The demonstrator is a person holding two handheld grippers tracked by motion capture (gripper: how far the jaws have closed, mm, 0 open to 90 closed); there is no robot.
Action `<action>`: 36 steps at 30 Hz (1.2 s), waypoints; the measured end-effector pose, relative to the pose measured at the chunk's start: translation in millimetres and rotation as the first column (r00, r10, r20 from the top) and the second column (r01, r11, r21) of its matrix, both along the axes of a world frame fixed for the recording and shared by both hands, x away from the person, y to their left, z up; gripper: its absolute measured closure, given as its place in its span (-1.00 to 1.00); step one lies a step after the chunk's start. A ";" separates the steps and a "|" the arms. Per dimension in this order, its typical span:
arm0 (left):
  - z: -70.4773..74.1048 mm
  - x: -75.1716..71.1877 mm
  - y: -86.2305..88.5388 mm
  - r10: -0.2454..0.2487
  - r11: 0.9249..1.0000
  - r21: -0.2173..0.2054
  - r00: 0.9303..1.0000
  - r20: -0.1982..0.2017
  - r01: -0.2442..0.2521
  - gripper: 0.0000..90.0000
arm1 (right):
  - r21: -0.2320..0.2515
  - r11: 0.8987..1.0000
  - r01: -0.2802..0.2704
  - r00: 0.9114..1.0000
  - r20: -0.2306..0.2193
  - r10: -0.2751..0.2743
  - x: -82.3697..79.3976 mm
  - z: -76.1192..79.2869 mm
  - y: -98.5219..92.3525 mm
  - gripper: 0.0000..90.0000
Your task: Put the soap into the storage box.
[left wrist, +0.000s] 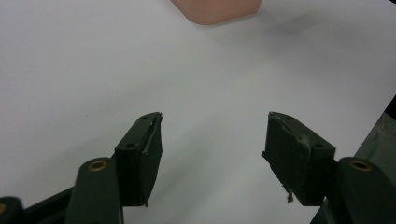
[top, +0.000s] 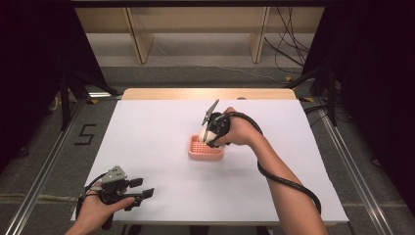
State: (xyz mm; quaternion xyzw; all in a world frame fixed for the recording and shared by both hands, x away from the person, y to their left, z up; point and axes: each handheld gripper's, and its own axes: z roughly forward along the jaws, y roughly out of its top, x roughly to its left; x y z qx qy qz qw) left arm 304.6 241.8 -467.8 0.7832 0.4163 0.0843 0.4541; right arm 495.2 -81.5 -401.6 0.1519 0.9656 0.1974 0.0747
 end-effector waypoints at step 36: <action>0.3 0.3 0.9 -0.005 1.000 0.005 1.000 0.002 0.005 -0.20 | -0.013 1.000 -0.017 1.000 -0.012 0.017 0.9 -6.5 18.0 0.12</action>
